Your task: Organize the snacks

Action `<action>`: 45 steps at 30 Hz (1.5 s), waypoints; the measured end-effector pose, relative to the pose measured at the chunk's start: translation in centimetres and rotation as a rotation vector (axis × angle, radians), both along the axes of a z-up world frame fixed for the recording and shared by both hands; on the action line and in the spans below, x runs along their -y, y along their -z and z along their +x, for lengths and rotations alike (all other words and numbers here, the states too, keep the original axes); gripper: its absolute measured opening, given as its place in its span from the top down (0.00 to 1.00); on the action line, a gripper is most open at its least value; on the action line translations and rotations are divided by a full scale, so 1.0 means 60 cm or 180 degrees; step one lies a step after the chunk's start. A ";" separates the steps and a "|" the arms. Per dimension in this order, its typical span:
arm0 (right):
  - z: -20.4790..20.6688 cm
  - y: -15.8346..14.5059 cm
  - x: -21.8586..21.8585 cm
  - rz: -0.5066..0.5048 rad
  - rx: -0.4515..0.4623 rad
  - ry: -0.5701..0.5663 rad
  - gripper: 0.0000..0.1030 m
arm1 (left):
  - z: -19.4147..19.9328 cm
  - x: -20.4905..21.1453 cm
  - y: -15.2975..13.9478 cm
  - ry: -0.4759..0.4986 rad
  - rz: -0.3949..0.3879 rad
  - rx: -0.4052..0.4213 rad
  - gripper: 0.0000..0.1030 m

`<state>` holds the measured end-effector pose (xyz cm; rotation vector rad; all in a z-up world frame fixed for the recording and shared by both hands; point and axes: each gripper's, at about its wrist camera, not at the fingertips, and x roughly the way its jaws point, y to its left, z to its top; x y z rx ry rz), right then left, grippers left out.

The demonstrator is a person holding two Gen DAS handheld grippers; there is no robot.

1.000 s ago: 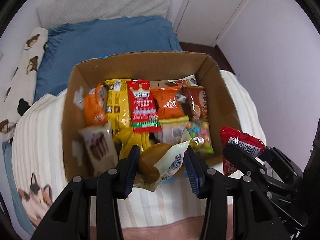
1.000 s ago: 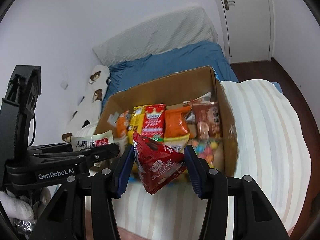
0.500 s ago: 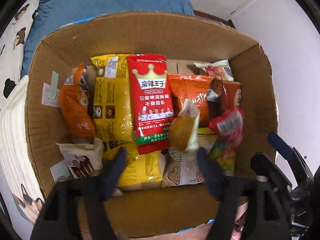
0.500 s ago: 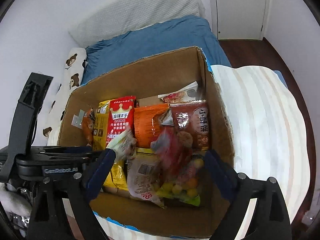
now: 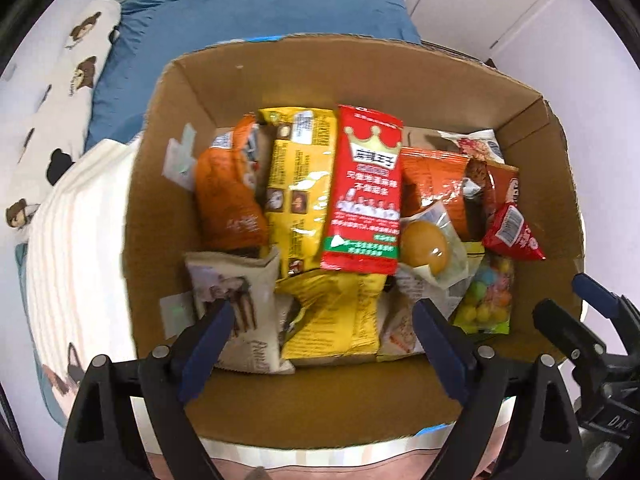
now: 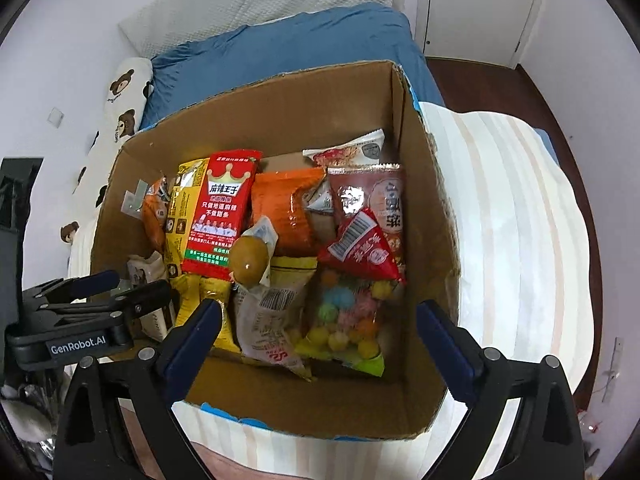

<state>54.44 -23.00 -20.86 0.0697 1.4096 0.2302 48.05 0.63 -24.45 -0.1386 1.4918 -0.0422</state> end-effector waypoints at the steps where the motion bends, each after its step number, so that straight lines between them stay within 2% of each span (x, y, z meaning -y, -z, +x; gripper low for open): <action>1: -0.002 -0.002 0.000 -0.0007 0.0010 0.0000 0.03 | -0.002 -0.002 -0.003 -0.0008 0.0015 0.0020 0.11; 9: -0.023 -0.032 -0.002 0.0090 0.0106 0.0030 0.03 | -0.035 -0.014 -0.054 -0.0071 0.0075 0.0236 0.11; 16: -0.072 -0.083 0.005 0.0196 0.0344 0.0049 0.03 | -0.088 -0.013 -0.129 -0.0133 0.0139 0.0641 0.11; 22: -0.150 -0.154 0.017 0.0257 0.0698 0.0022 0.03 | -0.180 -0.014 -0.202 -0.0194 0.0282 0.1086 0.11; 29: -0.254 -0.232 0.037 0.0328 0.1046 0.0026 0.03 | -0.291 0.008 -0.263 -0.0165 0.0387 0.1442 0.11; 37: -0.370 -0.306 0.055 0.0335 0.1382 -0.0033 0.02 | -0.397 0.026 -0.326 -0.0196 0.0509 0.1760 0.11; 45: -0.473 -0.364 0.066 0.0290 0.1679 -0.0059 0.02 | -0.478 0.037 -0.375 -0.0183 0.0488 0.1953 0.11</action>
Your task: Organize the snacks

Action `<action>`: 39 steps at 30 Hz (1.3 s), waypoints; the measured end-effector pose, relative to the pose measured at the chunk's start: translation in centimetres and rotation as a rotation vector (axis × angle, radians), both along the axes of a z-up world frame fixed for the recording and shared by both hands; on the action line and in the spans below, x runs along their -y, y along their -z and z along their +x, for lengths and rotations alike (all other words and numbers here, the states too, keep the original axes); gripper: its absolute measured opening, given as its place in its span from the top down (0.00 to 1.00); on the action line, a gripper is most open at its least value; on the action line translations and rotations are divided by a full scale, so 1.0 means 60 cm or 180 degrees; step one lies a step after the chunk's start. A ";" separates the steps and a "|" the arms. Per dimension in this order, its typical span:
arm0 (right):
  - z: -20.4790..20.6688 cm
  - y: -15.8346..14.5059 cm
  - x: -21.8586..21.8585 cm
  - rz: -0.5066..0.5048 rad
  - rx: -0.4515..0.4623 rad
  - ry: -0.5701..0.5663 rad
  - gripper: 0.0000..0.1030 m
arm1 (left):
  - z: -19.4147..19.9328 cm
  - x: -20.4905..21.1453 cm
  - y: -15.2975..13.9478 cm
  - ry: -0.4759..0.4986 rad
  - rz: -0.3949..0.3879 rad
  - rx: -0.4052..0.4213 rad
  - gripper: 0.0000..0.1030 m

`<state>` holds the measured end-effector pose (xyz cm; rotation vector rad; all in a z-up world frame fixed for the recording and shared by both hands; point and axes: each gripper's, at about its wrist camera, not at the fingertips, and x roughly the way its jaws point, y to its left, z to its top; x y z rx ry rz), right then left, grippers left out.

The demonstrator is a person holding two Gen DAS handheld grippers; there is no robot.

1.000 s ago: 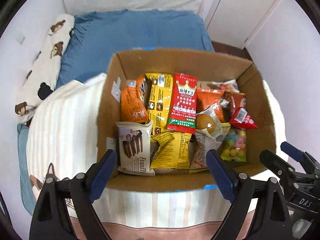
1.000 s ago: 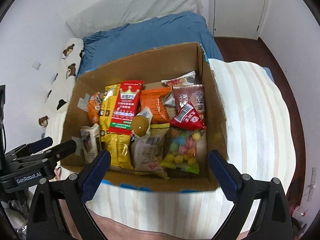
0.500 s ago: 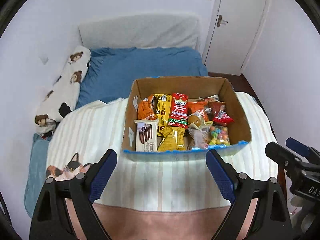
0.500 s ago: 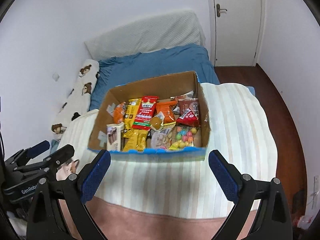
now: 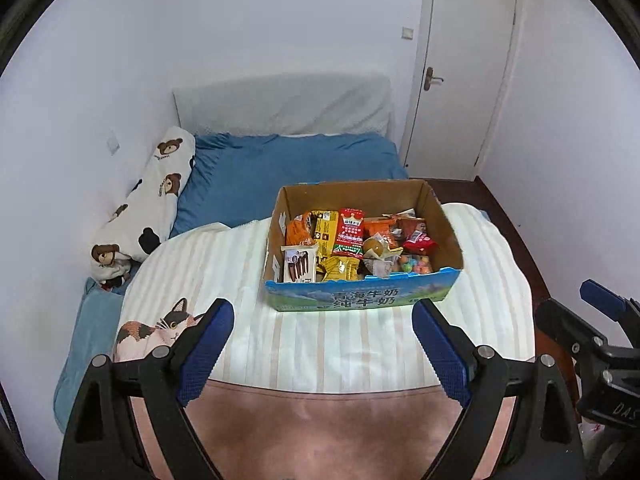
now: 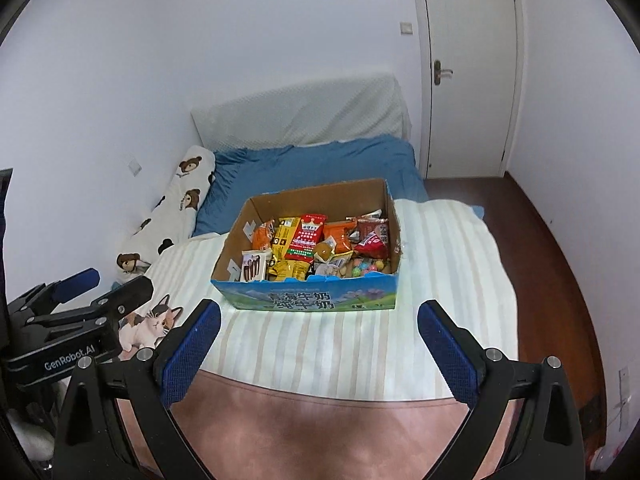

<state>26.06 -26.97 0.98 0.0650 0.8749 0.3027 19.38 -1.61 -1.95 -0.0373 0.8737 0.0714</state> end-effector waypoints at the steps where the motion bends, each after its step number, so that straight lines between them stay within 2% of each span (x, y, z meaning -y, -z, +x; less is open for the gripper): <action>1: -0.011 -0.006 0.001 -0.0021 0.0035 0.0003 0.02 | -0.006 0.001 -0.004 0.0007 0.0001 0.0018 0.11; 7: -0.053 -0.027 0.008 -0.0058 0.0131 0.0029 0.00 | -0.045 0.009 -0.024 0.0026 -0.0005 0.0132 0.11; 8: -0.057 -0.030 0.010 -0.0070 0.0147 0.0043 0.00 | -0.049 0.009 -0.027 0.0013 0.0016 0.0162 0.02; 9: -0.059 -0.031 0.011 -0.0073 0.0156 0.0053 0.00 | -0.051 0.008 -0.030 -0.0002 0.0019 0.0201 0.00; 12: -0.060 -0.034 0.015 -0.0060 0.0169 0.0081 0.00 | -0.053 0.001 -0.036 -0.0048 -0.0027 0.0278 0.00; 17: -0.050 -0.033 0.013 -0.0089 0.0207 0.0102 0.00 | -0.043 0.002 -0.027 -0.0081 0.0022 0.0246 0.00; 28: 0.017 -0.001 0.012 -0.0193 0.0209 0.0270 0.00 | 0.025 0.007 0.021 -0.0110 0.0151 0.0136 0.00; 39: 0.104 0.052 0.013 -0.0276 0.0037 0.0414 0.00 | 0.118 0.007 0.070 -0.0151 0.0205 -0.0094 0.00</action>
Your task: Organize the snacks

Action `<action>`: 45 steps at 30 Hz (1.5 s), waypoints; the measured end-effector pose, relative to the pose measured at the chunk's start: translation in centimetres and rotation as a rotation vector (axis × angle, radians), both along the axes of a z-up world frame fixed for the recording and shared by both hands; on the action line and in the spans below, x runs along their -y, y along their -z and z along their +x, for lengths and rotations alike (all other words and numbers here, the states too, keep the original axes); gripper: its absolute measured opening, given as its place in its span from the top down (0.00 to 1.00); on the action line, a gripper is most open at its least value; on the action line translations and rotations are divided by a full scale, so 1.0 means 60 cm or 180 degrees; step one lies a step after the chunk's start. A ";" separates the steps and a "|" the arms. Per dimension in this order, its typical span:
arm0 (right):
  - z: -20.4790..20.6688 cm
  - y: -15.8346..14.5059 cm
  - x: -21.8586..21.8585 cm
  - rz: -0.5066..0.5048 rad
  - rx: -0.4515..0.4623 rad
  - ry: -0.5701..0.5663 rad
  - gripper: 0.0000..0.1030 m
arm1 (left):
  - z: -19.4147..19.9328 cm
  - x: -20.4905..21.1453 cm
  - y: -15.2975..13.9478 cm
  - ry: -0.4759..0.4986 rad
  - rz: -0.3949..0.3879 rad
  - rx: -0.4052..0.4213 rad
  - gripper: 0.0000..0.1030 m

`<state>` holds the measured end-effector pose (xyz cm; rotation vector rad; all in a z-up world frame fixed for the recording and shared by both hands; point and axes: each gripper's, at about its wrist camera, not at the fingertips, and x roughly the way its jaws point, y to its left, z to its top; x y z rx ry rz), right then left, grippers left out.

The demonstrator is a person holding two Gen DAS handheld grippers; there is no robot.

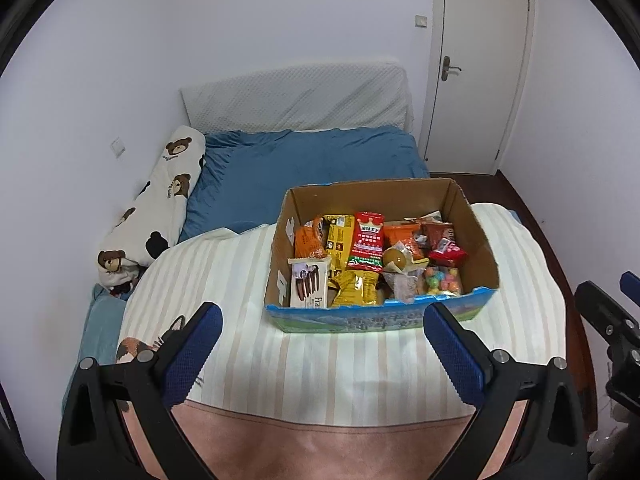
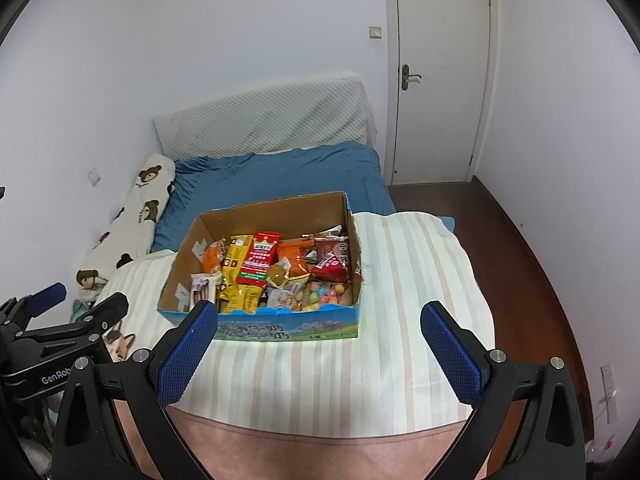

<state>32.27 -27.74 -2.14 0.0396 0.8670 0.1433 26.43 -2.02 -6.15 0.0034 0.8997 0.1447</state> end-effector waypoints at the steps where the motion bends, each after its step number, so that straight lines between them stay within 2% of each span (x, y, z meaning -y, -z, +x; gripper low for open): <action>1: 0.006 0.004 0.001 -0.0002 -0.0010 0.0012 0.00 | 0.005 0.000 0.004 -0.0008 0.0005 -0.0011 0.00; 17: 0.056 0.060 0.002 -0.0042 -0.0202 0.0095 0.00 | 0.037 -0.001 0.041 -0.0056 0.0002 -0.0161 0.00; 45: 0.050 0.057 -0.008 -0.0064 -0.0175 0.0076 0.00 | 0.041 -0.004 0.033 -0.0072 -0.0028 -0.0119 0.00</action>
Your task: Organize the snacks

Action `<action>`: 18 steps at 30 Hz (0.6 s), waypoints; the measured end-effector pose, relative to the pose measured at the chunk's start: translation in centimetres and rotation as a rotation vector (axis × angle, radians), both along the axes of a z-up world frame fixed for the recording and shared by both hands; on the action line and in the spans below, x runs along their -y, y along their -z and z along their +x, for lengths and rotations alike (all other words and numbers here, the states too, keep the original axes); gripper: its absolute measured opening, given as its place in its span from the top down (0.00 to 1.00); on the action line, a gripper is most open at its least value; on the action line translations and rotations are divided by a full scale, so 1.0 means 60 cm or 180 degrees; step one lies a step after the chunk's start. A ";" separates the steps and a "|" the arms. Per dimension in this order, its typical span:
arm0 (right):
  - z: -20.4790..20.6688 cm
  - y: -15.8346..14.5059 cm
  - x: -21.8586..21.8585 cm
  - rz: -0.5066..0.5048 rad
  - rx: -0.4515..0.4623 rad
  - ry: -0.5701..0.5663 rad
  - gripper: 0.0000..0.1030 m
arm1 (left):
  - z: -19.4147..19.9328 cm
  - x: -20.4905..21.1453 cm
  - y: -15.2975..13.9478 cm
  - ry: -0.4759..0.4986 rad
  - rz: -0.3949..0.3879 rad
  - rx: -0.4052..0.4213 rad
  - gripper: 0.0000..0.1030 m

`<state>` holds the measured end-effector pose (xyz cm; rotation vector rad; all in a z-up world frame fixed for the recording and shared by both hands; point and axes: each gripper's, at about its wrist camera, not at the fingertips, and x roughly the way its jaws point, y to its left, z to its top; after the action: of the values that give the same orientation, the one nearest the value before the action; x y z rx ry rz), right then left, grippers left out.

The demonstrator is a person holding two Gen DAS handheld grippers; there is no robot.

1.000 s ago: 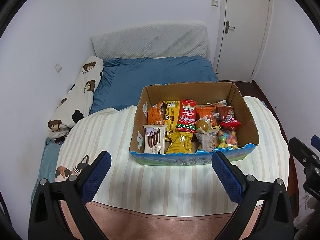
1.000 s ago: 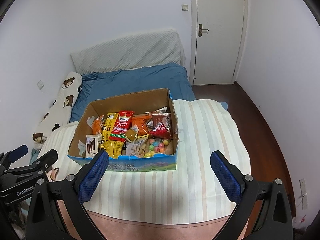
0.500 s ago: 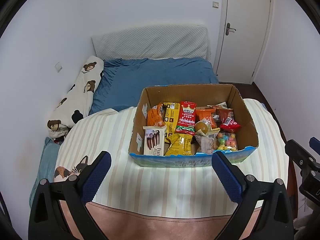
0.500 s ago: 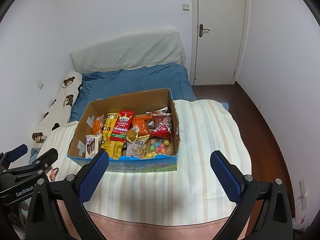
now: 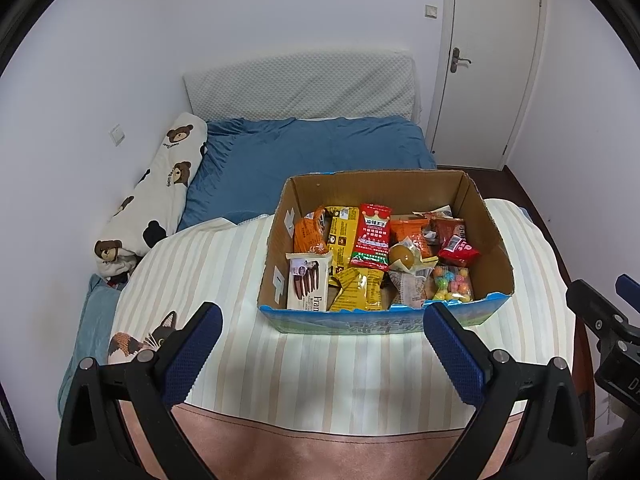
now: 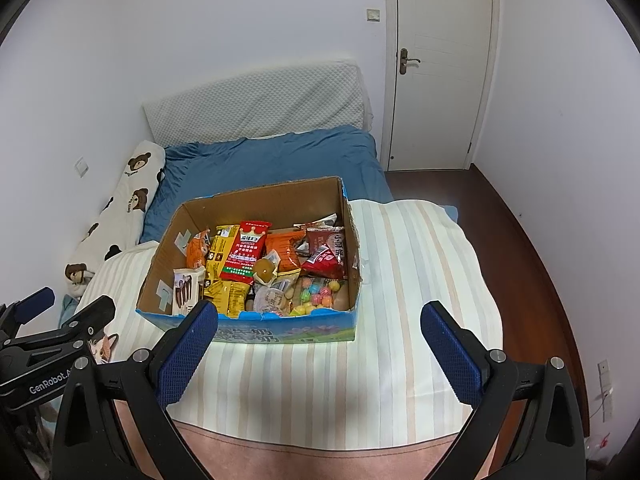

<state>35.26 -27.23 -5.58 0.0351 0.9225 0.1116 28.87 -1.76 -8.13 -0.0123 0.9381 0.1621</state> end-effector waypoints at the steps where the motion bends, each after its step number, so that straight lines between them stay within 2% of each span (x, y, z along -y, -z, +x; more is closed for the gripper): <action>1: 0.001 0.000 0.000 0.0000 0.0000 -0.0001 0.00 | -0.002 0.001 -0.001 0.0005 0.0003 0.0005 0.00; 18: 0.000 -0.002 0.004 0.0001 -0.0008 0.0021 0.00 | -0.006 0.011 -0.010 0.0044 0.0059 0.0045 0.00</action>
<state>35.25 -27.49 -5.45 0.0384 0.9248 0.1056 28.49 -2.43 -7.50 0.0101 0.9224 0.1578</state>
